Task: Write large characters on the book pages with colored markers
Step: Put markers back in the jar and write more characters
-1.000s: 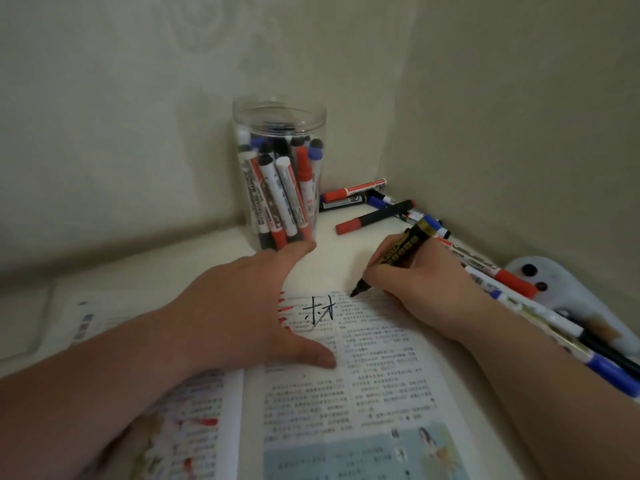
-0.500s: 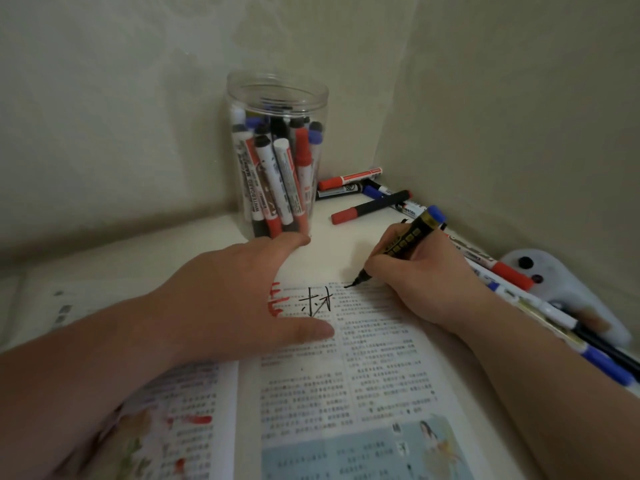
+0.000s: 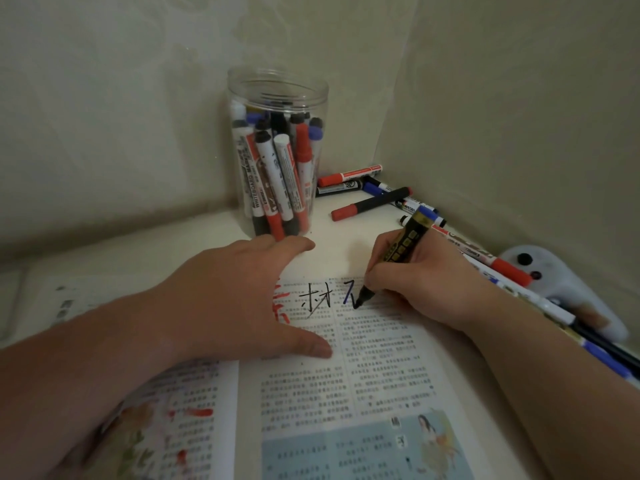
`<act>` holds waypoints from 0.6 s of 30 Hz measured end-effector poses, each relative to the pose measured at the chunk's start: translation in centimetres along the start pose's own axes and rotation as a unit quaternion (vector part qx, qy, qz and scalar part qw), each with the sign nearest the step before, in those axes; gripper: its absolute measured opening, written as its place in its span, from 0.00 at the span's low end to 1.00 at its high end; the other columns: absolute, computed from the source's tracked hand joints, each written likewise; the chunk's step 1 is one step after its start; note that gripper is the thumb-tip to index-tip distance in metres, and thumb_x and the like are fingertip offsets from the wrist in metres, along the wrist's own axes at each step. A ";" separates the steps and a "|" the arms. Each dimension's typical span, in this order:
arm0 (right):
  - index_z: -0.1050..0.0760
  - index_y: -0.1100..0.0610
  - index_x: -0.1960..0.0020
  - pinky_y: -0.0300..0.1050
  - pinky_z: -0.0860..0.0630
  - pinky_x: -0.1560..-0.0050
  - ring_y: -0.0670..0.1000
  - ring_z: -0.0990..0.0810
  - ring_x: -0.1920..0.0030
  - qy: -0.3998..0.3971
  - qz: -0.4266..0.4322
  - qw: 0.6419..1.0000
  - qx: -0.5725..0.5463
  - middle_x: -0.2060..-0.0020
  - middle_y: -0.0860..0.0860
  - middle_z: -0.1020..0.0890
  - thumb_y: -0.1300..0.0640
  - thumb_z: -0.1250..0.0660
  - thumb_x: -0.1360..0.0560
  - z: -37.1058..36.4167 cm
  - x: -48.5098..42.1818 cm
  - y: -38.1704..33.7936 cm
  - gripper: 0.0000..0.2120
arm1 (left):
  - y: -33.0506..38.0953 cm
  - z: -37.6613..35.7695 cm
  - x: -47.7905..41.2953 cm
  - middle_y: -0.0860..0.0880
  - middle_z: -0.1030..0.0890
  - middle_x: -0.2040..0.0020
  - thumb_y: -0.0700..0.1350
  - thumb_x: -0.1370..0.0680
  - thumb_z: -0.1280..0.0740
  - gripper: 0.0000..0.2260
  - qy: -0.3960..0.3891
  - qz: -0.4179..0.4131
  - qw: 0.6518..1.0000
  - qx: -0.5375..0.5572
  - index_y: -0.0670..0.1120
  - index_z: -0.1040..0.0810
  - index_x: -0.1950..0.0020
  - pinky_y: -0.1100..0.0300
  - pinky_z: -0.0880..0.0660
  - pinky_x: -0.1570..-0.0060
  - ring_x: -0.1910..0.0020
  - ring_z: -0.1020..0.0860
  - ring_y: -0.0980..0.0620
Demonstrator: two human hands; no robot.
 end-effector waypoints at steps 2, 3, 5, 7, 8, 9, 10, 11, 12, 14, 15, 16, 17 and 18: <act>0.21 0.63 0.64 0.40 0.30 0.69 0.48 0.26 0.72 0.009 -0.001 1.000 -0.023 0.73 0.54 0.22 0.57 0.29 0.36 0.1 0.0 0.1 0.09 | 0.0 0.0 0.0 0.65 0.40 0.25 0.85 0.46 0.40 0.56 0.001 0.000 1.000 0.001 0.68 0.55 0.24 0.59 0.36 0.31 0.27 0.36 0.60; 0.21 0.62 0.64 0.40 0.30 0.70 0.49 0.27 0.73 0.022 0.000 0.999 -0.039 0.73 0.55 0.23 0.57 0.29 0.35 0.1 0.0 0.2 0.08 | 0.0 0.0 0.1 0.65 0.39 0.25 0.85 0.46 0.40 0.55 0.001 -0.002 1.000 0.002 0.68 0.55 0.24 0.58 0.35 0.31 0.28 0.36 0.60; 0.22 0.61 0.64 0.42 0.29 0.70 0.50 0.26 0.74 0.046 -0.002 0.998 -0.039 0.73 0.54 0.23 0.59 0.27 0.31 0.2 0.0 0.4 0.06 | -0.1 0.1 0.1 0.66 0.39 0.26 0.85 0.46 0.40 0.55 0.002 -0.007 1.000 0.004 0.68 0.55 0.25 0.58 0.34 0.32 0.28 0.35 0.60; 0.22 0.61 0.63 0.45 0.27 0.68 0.49 0.25 0.73 0.053 -0.011 0.998 -0.010 0.73 0.52 0.22 0.62 0.28 0.28 0.2 -0.1 0.4 0.06 | -0.1 0.1 0.0 0.66 0.39 0.25 0.86 0.46 0.40 0.55 -0.006 -0.010 1.000 0.003 0.68 0.56 0.24 0.58 0.35 0.31 0.28 0.35 0.60; 0.22 0.61 0.63 0.46 0.27 0.67 0.49 0.25 0.73 0.054 -0.016 0.998 0.000 0.73 0.52 0.22 0.62 0.28 0.28 0.2 -0.2 0.3 0.06 | -0.1 0.0 0.0 0.65 0.40 0.25 0.86 0.46 0.40 0.56 -0.010 -0.009 1.000 0.005 0.68 0.56 0.24 0.58 0.35 0.31 0.28 0.36 0.60; 0.22 0.61 0.63 0.47 0.27 0.67 0.49 0.25 0.73 0.055 -0.017 0.998 0.009 0.73 0.51 0.23 0.62 0.29 0.28 0.3 -0.3 0.2 0.06 | -0.1 0.0 -0.1 0.65 0.41 0.24 0.86 0.46 0.40 0.56 -0.010 -0.010 1.000 0.007 0.68 0.56 0.24 0.58 0.35 0.30 0.27 0.36 0.60; 0.23 0.61 0.64 0.47 0.28 0.66 0.48 0.26 0.73 0.056 -0.016 0.998 0.021 0.74 0.51 0.24 0.62 0.29 0.28 0.3 -0.3 0.2 0.07 | -0.1 0.0 0.0 0.66 0.41 0.24 0.85 0.45 0.39 0.56 -0.003 -0.017 1.000 0.012 0.68 0.57 0.24 0.59 0.35 0.30 0.27 0.37 0.61; 0.24 0.61 0.65 0.47 0.29 0.65 0.48 0.27 0.73 0.056 -0.014 0.998 0.034 0.75 0.50 0.25 0.61 0.29 0.29 0.3 -0.3 0.1 0.08 | -0.3 0.0 0.1 0.68 0.40 0.26 0.83 0.42 0.38 0.53 0.011 -0.028 0.999 0.025 0.68 0.56 0.23 0.62 0.35 0.31 0.29 0.36 0.65; 0.25 0.61 0.65 0.47 0.30 0.65 0.47 0.28 0.73 0.056 -0.013 0.997 0.041 0.76 0.48 0.27 0.62 0.29 0.28 0.3 -0.3 0.0 0.08 | -0.4 0.0 0.3 0.71 0.37 0.31 0.80 0.37 0.37 0.48 0.034 -0.043 0.997 0.053 0.68 0.55 0.23 0.67 0.33 0.36 0.35 0.33 0.69; 0.24 0.61 0.64 0.45 0.31 0.67 0.46 0.30 0.75 0.060 -0.006 0.998 -0.009 0.77 0.47 0.28 0.64 0.30 0.27 0.4 0.0 0.1 0.07 | -0.5 -0.1 0.3 0.70 0.33 0.45 0.65 0.23 0.37 0.31 0.094 -0.083 0.983 0.132 0.64 0.47 0.23 0.69 0.31 0.51 0.46 0.29 0.68; 0.24 0.62 0.63 0.45 0.32 0.68 0.47 0.30 0.76 0.063 0.007 0.995 -0.077 0.78 0.48 0.28 0.66 0.31 0.27 0.5 0.2 0.0 0.07 | -0.4 -0.3 0.2 0.67 0.31 0.48 0.55 0.20 0.40 0.25 0.120 -0.094 0.974 0.167 0.61 0.43 0.24 0.68 0.31 0.53 0.47 0.28 0.64; 0.24 0.63 0.62 0.45 0.32 0.70 0.49 0.32 0.77 0.065 0.027 0.984 -0.162 0.77 0.49 0.29 0.68 0.31 0.27 0.5 0.4 -0.1 0.05 | -0.2 -0.3 0.2 0.65 0.30 0.49 0.47 0.22 0.42 0.24 0.143 -0.104 0.965 0.193 0.59 0.40 0.26 0.66 0.30 0.51 0.47 0.26 0.60; 0.25 0.62 0.61 0.43 0.33 0.71 0.49 0.34 0.76 0.065 0.050 0.965 -0.248 0.77 0.51 0.31 0.68 0.32 0.29 0.7 0.5 -0.3 0.04 | 0.0 -0.5 0.2 0.64 0.28 0.48 0.43 0.23 0.44 0.25 0.164 -0.122 0.957 0.207 0.59 0.40 0.27 0.65 0.28 0.50 0.47 0.25 0.58; 0.25 0.61 0.60 0.41 0.34 0.73 0.49 0.36 0.76 0.063 0.068 0.943 -0.319 0.76 0.52 0.33 0.68 0.33 0.31 0.8 0.5 -0.5 0.03 | 0.2 -0.6 0.2 0.63 0.26 0.47 0.41 0.22 0.43 0.26 0.177 -0.140 0.950 0.215 0.60 0.40 0.27 0.63 0.26 0.48 0.46 0.23 0.58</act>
Point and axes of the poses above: each hand's wrist, its own x-axis away from the middle knuckle, its own z-axis out of the back of the hand, y = z × x, the point moved 2 cm from there along -x, towards the middle knuckle
